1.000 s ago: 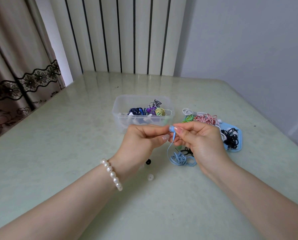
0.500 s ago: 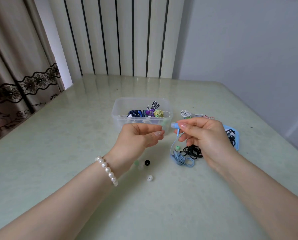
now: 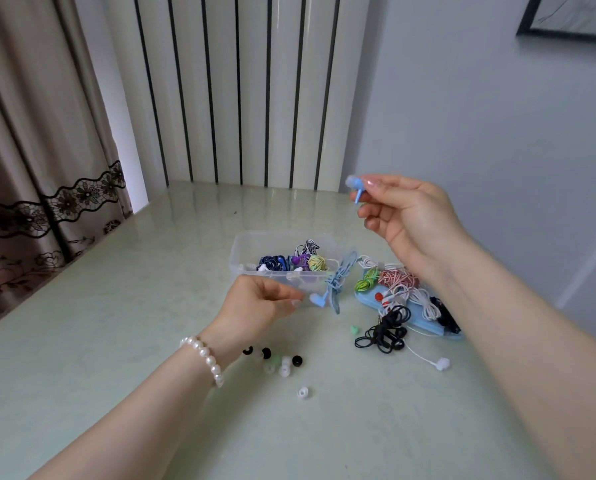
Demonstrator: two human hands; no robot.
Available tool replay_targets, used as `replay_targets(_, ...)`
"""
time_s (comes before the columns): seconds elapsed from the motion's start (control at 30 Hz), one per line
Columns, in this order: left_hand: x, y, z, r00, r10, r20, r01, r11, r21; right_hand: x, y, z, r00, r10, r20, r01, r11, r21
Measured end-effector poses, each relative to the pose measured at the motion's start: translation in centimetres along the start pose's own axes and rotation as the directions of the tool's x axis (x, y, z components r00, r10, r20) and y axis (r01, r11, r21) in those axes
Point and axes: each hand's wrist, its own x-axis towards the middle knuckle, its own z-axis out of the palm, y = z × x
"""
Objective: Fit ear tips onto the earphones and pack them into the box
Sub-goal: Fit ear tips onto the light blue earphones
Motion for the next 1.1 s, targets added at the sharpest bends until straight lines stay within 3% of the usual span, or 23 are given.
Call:
replay_targets(0.1, 0.2, -0.3, -0.4, 0.999, -0.009, -0.033, 0.009, 1.000, 0.019, 1.7, -1.0, 2.2, 0.999, -0.011, 0.031, 0.009, 0.998, 0.062)
replay_targets(0.47, 0.8, -1.4, -0.8, 0.998, -0.024, 0.063, 0.004, 0.953, 0.303, 5.8, 2.7, 7.4, 0.997, 0.072, 0.032, -0.076, 0.990, 0.120)
replay_targets(0.63, 0.9, -1.7, -0.8, 0.998, -0.016, 0.055, -0.003, 0.948, 0.319, 6.6, 5.8, 7.9, 0.992, 0.123, 0.008, -0.122, 0.990, -0.066)
replay_targets(0.73, 0.9, -1.8, -0.8, 0.998, -0.021, 0.058, 0.002, 0.953, 0.304, 6.7, 7.2, 7.7, 0.996, 0.083, -0.018, -0.085, 0.971, -0.222)
replay_targets(0.83, 0.9, -1.7, -0.6, 0.998, -0.004, 0.065, -0.017, 0.948, 0.316, 7.0, 8.8, 7.3, 0.999, 0.044, 0.001, -0.039, 0.888, -0.458)
replay_targets(0.93, 0.8, -1.7, -0.6, 0.997, -0.003, 0.072, -0.021, 0.946, 0.323, 6.9, 10.2, 6.9, 0.995, 0.021, 0.100, 0.060, 0.672, -0.738)
replay_targets(1.0, 0.8, -1.8, -0.6, 0.997, -0.008, 0.075, -0.017, 0.945, 0.328, 6.5, 10.7, 6.5, 0.991, 0.019, 0.134, 0.102, 0.541, -0.835)
replay_targets(1.1, 0.6, -1.8, -0.6, 0.997, -0.009, 0.076, -0.017, 0.939, 0.342, 6.3, 10.4, 5.3, 0.991, 0.018, 0.133, 0.111, 0.445, -0.889)
